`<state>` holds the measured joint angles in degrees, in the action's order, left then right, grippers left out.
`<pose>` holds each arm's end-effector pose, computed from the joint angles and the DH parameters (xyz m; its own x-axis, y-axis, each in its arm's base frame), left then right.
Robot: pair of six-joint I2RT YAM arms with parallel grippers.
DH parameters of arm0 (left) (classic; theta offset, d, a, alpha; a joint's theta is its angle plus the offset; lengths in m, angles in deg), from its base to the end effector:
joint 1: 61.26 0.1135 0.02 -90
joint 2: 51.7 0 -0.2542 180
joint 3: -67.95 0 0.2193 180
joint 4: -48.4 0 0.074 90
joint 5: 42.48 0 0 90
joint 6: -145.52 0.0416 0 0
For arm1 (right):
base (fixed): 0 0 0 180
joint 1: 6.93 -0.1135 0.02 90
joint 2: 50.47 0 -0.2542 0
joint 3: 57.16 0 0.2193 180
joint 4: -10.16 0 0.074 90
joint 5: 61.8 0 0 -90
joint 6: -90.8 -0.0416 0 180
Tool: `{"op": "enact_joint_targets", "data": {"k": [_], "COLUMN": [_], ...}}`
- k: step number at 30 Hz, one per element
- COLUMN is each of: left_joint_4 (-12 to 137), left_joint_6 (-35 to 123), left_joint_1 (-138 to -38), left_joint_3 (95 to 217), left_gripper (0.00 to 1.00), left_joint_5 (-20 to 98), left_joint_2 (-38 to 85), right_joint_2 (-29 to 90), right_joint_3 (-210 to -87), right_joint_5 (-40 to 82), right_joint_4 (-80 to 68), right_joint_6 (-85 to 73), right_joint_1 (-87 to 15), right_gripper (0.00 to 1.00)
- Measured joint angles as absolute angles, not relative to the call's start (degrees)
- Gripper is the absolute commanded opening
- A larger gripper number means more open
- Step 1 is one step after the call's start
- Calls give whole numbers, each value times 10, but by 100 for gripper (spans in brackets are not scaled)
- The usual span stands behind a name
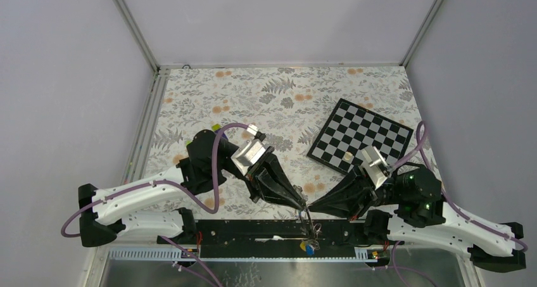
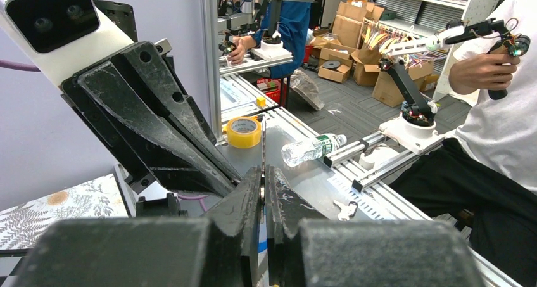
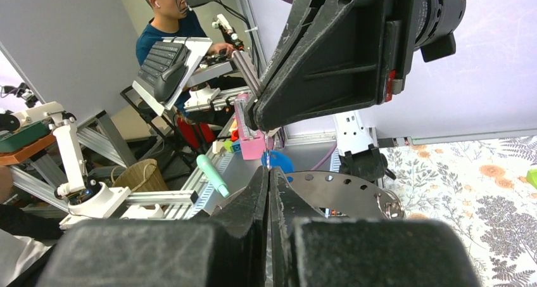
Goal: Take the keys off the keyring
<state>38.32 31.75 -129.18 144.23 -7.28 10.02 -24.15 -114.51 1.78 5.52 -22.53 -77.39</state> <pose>0.0440 -0.1989 0.4333 -0.1844 -0.1635 -0.9692 0.8075 -0.5873 -0.0546 0.0092 0.0813 0.3887 -0.2505 0.3545 -0.9009 -0.9563 -0.2358 0.1732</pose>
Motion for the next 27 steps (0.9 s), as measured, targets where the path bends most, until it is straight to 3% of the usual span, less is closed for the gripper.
{"op": "enact_joint_targets", "data": {"k": [27], "left_joint_4": [371], "left_joint_6": [320], "left_joint_1": [-1292], "left_joint_3": [1442], "left_gripper": [7], "left_joint_5": [-49], "left_joint_2": [99], "right_joint_2": [-269], "right_joint_3": [-1120], "right_joint_5": [83], "right_joint_4": [135], "right_joint_6": [-262], "right_joint_1": [-774], "right_gripper": [0]}}
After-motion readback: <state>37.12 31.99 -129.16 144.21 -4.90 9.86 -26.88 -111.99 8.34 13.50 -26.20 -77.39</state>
